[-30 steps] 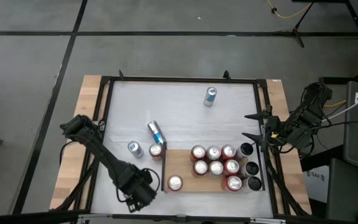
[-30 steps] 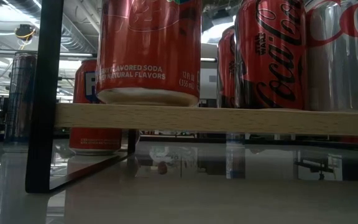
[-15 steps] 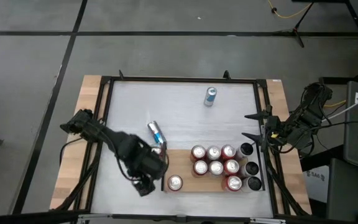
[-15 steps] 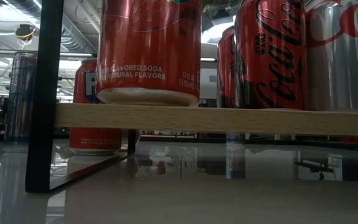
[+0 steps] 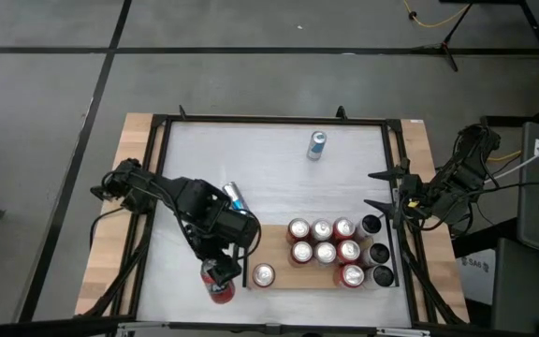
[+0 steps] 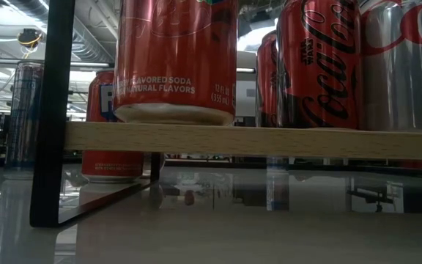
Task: Place canned beverage on shelf
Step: Put the bottom left orange soda can on the shelf, then put the orange soda can on the shelf
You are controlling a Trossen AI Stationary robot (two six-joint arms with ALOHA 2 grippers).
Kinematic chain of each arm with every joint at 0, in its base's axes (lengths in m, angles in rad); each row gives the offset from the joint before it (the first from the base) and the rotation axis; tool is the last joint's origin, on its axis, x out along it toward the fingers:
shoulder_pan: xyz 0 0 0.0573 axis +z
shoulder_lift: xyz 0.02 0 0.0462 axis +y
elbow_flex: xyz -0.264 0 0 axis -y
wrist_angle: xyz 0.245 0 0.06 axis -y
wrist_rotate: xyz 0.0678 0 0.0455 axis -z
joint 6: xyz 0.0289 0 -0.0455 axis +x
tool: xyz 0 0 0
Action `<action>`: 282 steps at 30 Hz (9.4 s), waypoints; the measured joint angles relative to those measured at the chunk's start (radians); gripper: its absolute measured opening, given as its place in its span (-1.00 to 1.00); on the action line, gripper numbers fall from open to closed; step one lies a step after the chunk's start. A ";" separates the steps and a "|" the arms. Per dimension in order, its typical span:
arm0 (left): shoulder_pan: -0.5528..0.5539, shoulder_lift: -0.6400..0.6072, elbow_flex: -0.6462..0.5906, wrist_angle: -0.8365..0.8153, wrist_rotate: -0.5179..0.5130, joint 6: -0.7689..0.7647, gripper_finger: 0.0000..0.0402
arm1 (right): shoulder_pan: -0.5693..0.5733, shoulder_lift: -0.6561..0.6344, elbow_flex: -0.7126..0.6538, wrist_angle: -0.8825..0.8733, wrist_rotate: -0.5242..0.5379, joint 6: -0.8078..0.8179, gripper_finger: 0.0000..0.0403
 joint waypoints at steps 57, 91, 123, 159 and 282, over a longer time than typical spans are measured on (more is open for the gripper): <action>0.271 0.066 0.001 0.130 -0.351 0.664 0.37 | 0.000 0.000 0.000 -0.001 0.001 0.000 0.72; 0.155 0.246 0.000 0.111 -0.428 0.776 0.37 | 0.000 0.013 0.000 -0.026 0.020 0.000 0.72; 0.143 0.261 0.001 0.159 -0.428 0.789 0.63 | 0.000 0.013 0.000 -0.027 0.021 0.000 0.72; 0.245 0.246 0.070 0.012 -0.625 0.778 0.53 | 0.000 0.013 0.000 -0.032 0.019 0.000 0.72; 0.016 -0.458 -0.881 0.567 -0.846 0.018 0.72 | 0.000 0.013 0.000 -0.055 0.020 -0.003 0.72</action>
